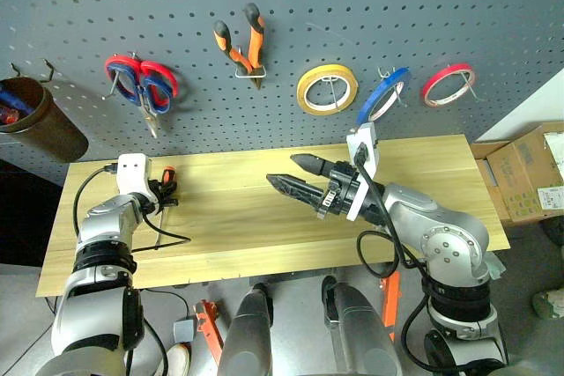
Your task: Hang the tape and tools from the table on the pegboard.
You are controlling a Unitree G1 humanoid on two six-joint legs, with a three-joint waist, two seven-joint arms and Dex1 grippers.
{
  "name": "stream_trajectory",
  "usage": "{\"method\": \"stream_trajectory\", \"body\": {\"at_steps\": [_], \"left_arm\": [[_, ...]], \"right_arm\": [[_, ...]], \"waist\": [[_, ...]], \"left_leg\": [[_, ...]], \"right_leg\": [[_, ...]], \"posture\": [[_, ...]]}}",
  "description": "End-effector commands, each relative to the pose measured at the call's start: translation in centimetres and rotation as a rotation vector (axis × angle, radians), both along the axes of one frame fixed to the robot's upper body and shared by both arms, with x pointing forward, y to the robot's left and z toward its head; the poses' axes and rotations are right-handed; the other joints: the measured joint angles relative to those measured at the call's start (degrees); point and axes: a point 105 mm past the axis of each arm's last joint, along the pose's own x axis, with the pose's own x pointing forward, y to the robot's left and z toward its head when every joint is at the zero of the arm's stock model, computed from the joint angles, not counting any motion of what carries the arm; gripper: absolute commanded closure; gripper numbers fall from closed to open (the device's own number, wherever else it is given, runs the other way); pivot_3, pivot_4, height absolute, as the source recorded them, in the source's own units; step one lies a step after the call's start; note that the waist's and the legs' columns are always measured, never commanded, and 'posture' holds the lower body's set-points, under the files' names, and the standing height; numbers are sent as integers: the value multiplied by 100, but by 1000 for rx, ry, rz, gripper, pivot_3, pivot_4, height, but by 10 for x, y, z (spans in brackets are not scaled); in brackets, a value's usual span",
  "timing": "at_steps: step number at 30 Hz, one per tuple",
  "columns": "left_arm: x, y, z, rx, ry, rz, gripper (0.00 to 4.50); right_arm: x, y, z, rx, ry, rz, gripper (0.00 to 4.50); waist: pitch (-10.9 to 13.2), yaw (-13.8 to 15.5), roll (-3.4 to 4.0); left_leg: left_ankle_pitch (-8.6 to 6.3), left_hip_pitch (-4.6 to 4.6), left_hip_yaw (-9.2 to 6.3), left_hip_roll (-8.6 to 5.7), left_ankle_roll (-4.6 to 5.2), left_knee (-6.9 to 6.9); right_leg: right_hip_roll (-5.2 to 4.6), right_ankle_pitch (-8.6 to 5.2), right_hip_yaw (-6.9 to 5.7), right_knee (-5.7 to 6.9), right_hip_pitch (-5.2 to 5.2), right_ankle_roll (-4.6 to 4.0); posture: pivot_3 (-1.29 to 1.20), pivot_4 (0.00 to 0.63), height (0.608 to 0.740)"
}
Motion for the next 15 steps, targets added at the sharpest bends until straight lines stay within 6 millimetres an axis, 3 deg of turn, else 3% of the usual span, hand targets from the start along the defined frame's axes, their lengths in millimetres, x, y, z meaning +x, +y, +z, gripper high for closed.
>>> {"method": "stream_trajectory", "body": {"at_steps": [1, 4, 6, 10, 13, 15], "left_arm": [[-14, -40, 5, 97, -34, -179, 3593], [-33, -67, 9, 136, -70, -220, 3593], [-42, -75, 22, 184, -143, -137, 3593], [-57, -73, 57, 295, -306, 39, 3593], [-68, -58, 85, 435, -431, 167, 3593], [-75, -51, 94, 485, -470, 215, 3593]], "right_arm": [[0, 1, 10, 27, -76, 7, 0], [1, 2, 9, 25, -98, 10, 0], [0, 1, 14, 44, -128, 9, 0], [-5, -2, 22, 117, -152, 31, 0], [-10, -1, 22, 148, -142, 69, 0], [-11, 2, 21, 158, -131, 90, 0]], "waist": [[-110, -5, -20], [-278, 31, -71], [-397, 74, -97], [-600, 175, -111], [-756, 193, -112], [-828, 211, -97]], "left_leg": [[5, -5, 0, 1, -23, 0], [2, -56, -10, 6, -38, 2], [9, -102, -13, 2, -51, 5], [10, -99, -12, -14, -50, 11], [7, -71, -13, -10, -37, 9], [8, -17, -13, -7, -33, 6]], "right_leg": [[-7, 16, -4, 4, -4, -27], [-14, 16, -10, -7, -48, -28], [-16, 18, -13, -4, -91, -30], [-21, 25, -21, -7, -84, -21], [-12, 29, -26, -8, -60, -26], [-4, 29, -29, -17, 6, -28]], "posture": [[119, 220, 740], [137, 172, 740], [151, 147, 740], [197, 101, 740], [230, 79, 740], [249, 66, 740]]}}
